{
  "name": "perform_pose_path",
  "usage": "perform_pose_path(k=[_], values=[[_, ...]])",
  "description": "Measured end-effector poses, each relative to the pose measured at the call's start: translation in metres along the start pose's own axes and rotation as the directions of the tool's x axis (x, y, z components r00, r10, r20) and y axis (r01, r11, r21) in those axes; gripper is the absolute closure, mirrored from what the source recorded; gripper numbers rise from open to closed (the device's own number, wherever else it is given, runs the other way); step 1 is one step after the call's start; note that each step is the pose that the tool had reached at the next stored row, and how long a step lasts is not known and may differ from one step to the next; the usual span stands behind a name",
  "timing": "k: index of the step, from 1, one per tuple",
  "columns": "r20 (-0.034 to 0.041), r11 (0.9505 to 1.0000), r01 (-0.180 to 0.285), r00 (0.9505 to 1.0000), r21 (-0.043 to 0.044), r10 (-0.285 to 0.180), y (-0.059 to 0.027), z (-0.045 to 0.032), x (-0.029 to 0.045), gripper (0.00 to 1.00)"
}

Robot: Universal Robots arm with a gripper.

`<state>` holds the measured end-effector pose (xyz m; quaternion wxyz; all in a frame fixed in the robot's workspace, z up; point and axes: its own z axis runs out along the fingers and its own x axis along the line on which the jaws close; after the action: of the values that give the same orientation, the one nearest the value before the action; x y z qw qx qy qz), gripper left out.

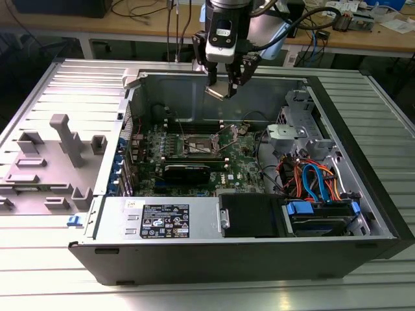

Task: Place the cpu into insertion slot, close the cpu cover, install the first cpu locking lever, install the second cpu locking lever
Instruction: 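Place the cpu into insertion slot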

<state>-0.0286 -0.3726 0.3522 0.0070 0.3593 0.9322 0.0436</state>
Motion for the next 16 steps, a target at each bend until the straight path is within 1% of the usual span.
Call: perform_pose_path(k=[5,7,9,11,13,16], values=[[0.0046,0.9986,-0.053,0.9986,-0.0009,0.053,-0.0003,0.0037,-0.0001,0.45],[0.0077,0.9960,-0.090,0.9959,-0.0019,0.090,-0.0004,0.0051,-0.0001,0.45],[0.0097,0.9935,-0.114,0.9935,-0.0026,0.114,-0.0005,0.0061,-0.0001,0.45],[0.0121,0.9901,-0.140,0.9900,-0.0032,0.140,-0.0006,0.0068,-0.0001,0.45],[0.0128,0.9888,-0.149,0.9887,-0.0035,0.149,-0.0006,0.0069,-0.0002,0.45],[0.0128,0.9887,-0.150,0.9886,-0.0037,0.150,-0.0006,0.0070,-0.0002,0.45]])
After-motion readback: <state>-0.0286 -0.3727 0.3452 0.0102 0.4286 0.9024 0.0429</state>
